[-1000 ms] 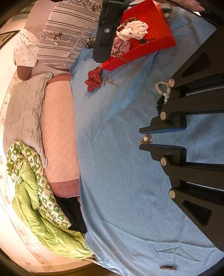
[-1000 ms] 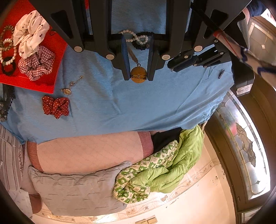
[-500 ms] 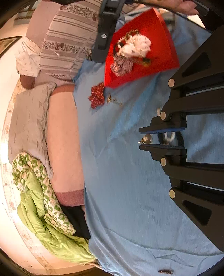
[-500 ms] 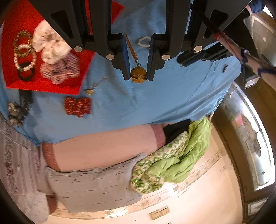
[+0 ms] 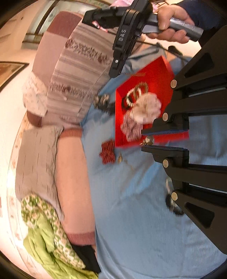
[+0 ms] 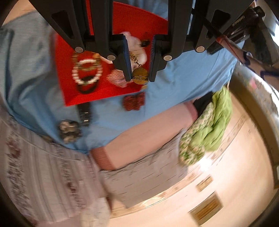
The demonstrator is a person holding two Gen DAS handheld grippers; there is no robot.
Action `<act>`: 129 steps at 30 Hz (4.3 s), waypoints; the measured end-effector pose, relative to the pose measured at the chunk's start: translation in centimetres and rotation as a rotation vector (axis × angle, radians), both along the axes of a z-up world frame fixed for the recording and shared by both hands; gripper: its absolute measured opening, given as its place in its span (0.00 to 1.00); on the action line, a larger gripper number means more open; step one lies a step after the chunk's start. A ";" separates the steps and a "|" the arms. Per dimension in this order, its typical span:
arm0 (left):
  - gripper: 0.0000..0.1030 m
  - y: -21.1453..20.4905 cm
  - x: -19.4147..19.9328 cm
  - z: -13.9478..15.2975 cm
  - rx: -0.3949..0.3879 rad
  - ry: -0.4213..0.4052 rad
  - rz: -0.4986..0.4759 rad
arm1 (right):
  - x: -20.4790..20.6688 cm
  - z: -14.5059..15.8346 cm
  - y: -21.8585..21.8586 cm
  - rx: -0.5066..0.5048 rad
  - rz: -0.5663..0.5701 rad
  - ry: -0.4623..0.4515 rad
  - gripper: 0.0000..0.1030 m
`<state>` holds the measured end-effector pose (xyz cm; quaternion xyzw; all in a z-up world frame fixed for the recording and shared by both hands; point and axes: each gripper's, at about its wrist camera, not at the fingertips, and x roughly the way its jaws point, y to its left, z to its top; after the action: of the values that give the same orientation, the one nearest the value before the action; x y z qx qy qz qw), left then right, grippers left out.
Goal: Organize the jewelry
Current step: 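Carry the pearl earring and gold medallion into the red tray and release both, then move both tools back to the black and white beaded bracelets, then grasp the black beaded bracelet with the left gripper while the right gripper grasps the white bead bracelet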
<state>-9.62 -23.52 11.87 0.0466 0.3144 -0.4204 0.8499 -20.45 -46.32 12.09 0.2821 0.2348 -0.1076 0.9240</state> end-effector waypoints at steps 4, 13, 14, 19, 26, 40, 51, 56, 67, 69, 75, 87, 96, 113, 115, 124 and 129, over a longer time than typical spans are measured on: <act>0.11 -3.2 -1.6 -0.2 0.011 0.006 -0.046 | -2.0 -0.4 -2.8 0.039 -0.052 -0.001 0.21; 0.11 -9.8 -3.6 -3.2 0.063 0.080 -0.131 | -2.7 -2.2 -5.3 0.119 -0.041 0.054 0.21; 0.11 -10.3 -3.8 -3.7 0.074 0.084 -0.138 | -2.3 -2.4 -5.1 0.122 -0.028 0.069 0.21; 0.11 -11.9 -4.6 -5.7 0.131 0.088 -0.161 | -1.0 -4.0 -4.4 0.134 0.016 0.155 0.21; 0.11 -11.7 -3.9 -7.6 0.181 0.093 -0.136 | 0.5 -5.8 -3.6 0.144 0.057 0.246 0.21; 0.11 -11.0 -3.1 -8.3 0.198 0.103 -0.108 | 2.3 -7.7 -2.5 0.138 0.077 0.351 0.22; 0.11 -10.9 -3.2 -8.0 0.193 0.102 -0.111 | 2.3 -7.1 -2.7 0.129 0.056 0.328 0.27; 0.26 -10.1 -3.6 -6.9 0.171 0.083 -0.102 | 2.2 -5.5 -2.0 0.061 0.055 0.277 0.27; 0.39 -4.0 -1.9 -3.8 0.116 0.050 0.000 | 3.8 -2.7 2.5 -0.094 0.137 0.174 0.27; 0.39 -2.1 -0.9 -3.3 0.102 0.058 0.027 | 4.3 -2.5 3.3 -0.104 0.157 0.164 0.27; 0.39 3.5 1.8 -3.2 0.110 0.065 0.144 | 5.9 -2.3 6.2 -0.130 0.230 0.152 0.27; 0.39 9.0 5.1 -6.2 0.151 0.107 0.269 | 9.4 -3.8 12.3 -0.171 0.362 0.197 0.27; 0.39 10.5 6.5 -7.5 0.159 0.134 0.288 | 12.1 -5.5 15.1 -0.124 0.427 0.256 0.27; 0.39 10.5 10.9 -9.8 0.173 0.253 0.282 | 17.1 -9.3 17.2 -0.099 0.425 0.438 0.27; 0.39 11.0 11.2 -9.9 0.172 0.262 0.290 | 17.5 -9.9 17.5 -0.111 0.414 0.465 0.27; 0.39 13.3 11.7 -9.6 0.156 0.262 0.326 | 19.8 -11.8 19.2 -0.230 0.391 0.545 0.17; 0.39 12.5 11.5 -9.5 0.156 0.257 0.298 | 19.0 -10.1 17.9 -0.225 0.338 0.470 0.06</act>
<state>1.91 -11.01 2.42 0.0115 0.4552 -0.2670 0.8493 -1.42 -28.44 1.99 0.1027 0.4722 -0.0401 0.8746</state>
